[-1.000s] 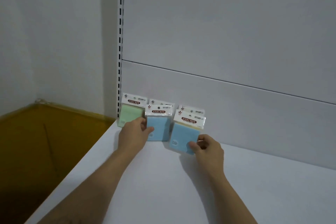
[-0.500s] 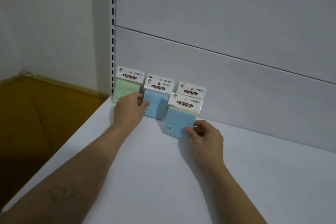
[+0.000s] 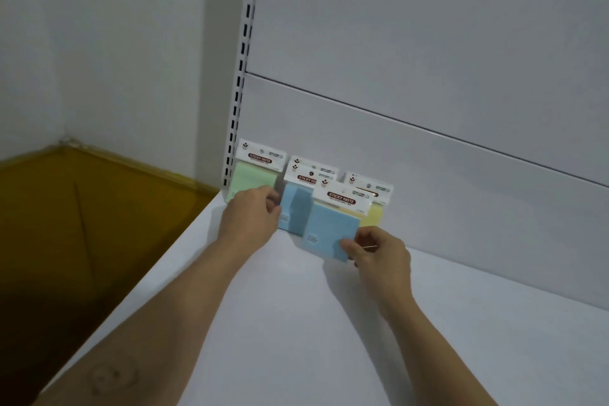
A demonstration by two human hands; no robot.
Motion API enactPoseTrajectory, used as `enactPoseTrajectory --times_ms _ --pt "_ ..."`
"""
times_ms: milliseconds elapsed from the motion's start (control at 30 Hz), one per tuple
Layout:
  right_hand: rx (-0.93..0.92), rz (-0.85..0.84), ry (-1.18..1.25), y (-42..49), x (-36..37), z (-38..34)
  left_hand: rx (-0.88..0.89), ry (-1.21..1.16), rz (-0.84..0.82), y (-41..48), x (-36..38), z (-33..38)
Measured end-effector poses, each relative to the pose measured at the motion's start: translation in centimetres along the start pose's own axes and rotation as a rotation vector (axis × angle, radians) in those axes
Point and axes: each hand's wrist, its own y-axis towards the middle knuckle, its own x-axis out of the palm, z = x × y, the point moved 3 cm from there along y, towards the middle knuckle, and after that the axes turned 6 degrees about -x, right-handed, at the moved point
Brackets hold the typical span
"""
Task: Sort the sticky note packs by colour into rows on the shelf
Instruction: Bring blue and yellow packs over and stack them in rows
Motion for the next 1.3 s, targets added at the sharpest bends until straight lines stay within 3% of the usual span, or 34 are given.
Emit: enactPoseTrajectory --times_ms 200,567,767,900,1067,1167,1300 --pt "0.014 -0.038 -0.022 0.8 3.5 -1.0 0.222 0.177 0.009 -0.9 -3.4 1.0" --pt "0.034 0.060 -0.019 1.7 6.0 -2.5 0.098 0.289 -0.228 -0.6 -4.3 -1.1" --pt "-0.045 0.074 -0.140 1.5 6.0 -2.5 0.177 0.280 -0.174 -0.4 -4.0 -0.3" --pt "-0.200 0.171 -0.265 1.0 4.3 -3.1 0.282 0.247 -0.060 -0.7 -4.0 1.0" --pt "-0.392 0.174 -0.500 0.7 0.6 -3.4 0.371 0.300 -0.089 -2.1 -2.2 2.7" --pt "-0.332 0.044 -0.669 0.7 -2.3 -2.2 0.459 0.338 -0.121 -2.8 -1.3 3.7" --pt "-0.248 0.008 -0.729 0.3 -6.6 -0.8 0.553 0.394 -0.162 -3.4 0.0 5.7"
